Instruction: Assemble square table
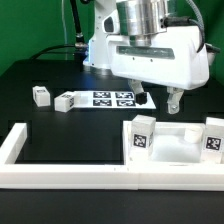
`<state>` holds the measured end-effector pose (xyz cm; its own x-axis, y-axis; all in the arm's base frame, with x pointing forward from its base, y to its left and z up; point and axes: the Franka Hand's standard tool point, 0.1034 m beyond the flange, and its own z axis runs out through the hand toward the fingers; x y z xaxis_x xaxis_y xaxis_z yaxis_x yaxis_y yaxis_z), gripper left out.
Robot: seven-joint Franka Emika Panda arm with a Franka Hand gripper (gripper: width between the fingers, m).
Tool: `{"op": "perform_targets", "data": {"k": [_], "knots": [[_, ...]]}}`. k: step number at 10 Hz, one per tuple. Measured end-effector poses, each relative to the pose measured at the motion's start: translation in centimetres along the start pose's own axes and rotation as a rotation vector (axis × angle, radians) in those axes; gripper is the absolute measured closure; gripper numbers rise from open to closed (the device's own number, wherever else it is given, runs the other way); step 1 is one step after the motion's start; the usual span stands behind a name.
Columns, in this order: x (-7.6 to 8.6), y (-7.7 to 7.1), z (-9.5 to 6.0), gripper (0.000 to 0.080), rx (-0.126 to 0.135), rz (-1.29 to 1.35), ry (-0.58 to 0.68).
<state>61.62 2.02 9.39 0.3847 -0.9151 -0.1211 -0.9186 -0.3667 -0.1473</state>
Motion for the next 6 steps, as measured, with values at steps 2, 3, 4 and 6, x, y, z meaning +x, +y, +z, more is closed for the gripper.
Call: {"op": "perform_targets", "data": {"k": [2, 3, 4, 6], "knots": [[-2.5, 1.9, 1.5, 0.0151, -0.019, 0.188, -0.058], [-2.9, 2.4, 2.5, 0.0151, -0.011, 0.228, -0.059], [-3.1, 2.7, 3.1, 0.0151, -0.024, 0.216, -0.056], [-3.0, 2.6, 3.0, 0.0151, -0.022, 0.216, -0.055]]}}
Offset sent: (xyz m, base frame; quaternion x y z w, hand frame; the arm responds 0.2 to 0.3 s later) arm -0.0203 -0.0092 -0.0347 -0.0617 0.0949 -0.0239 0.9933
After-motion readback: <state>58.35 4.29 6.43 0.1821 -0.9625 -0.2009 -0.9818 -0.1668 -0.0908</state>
